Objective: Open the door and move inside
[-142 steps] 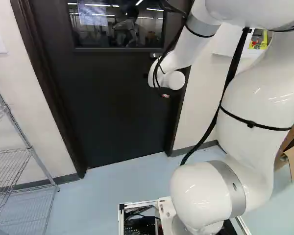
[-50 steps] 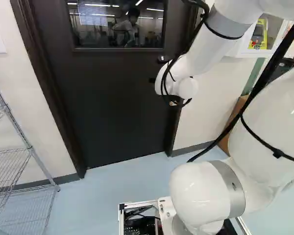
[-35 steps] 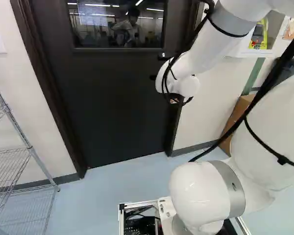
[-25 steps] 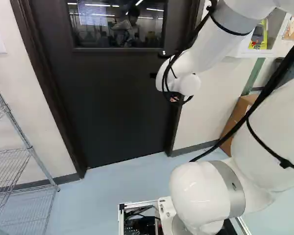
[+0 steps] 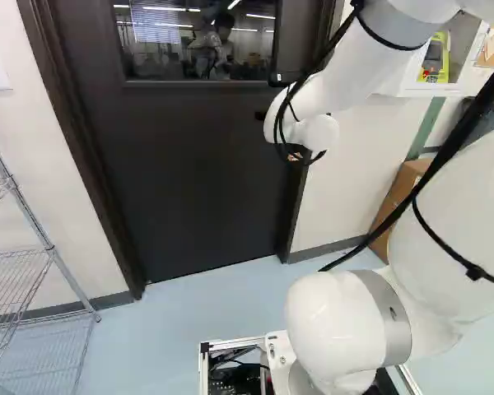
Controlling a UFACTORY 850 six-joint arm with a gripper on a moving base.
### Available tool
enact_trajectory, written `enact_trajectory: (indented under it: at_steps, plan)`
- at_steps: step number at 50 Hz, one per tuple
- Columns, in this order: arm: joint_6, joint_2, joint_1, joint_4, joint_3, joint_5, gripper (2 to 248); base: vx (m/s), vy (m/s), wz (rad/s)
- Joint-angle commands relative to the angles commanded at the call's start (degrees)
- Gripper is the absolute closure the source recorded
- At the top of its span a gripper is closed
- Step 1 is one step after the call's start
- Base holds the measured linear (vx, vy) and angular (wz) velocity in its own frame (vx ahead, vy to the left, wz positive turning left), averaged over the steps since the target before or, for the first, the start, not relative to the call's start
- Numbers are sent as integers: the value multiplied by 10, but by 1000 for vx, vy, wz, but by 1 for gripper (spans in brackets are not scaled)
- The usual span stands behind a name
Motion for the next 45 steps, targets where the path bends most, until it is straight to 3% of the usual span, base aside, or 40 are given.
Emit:
enact_trajectory:
  at_steps: [28, 45]
  plan:
    - [0, -66, -8, 0, -62, 0, 3, 0, 0, 0]
    - [0, -111, 3, 0, -88, 0, 3, 0, 0, 0]
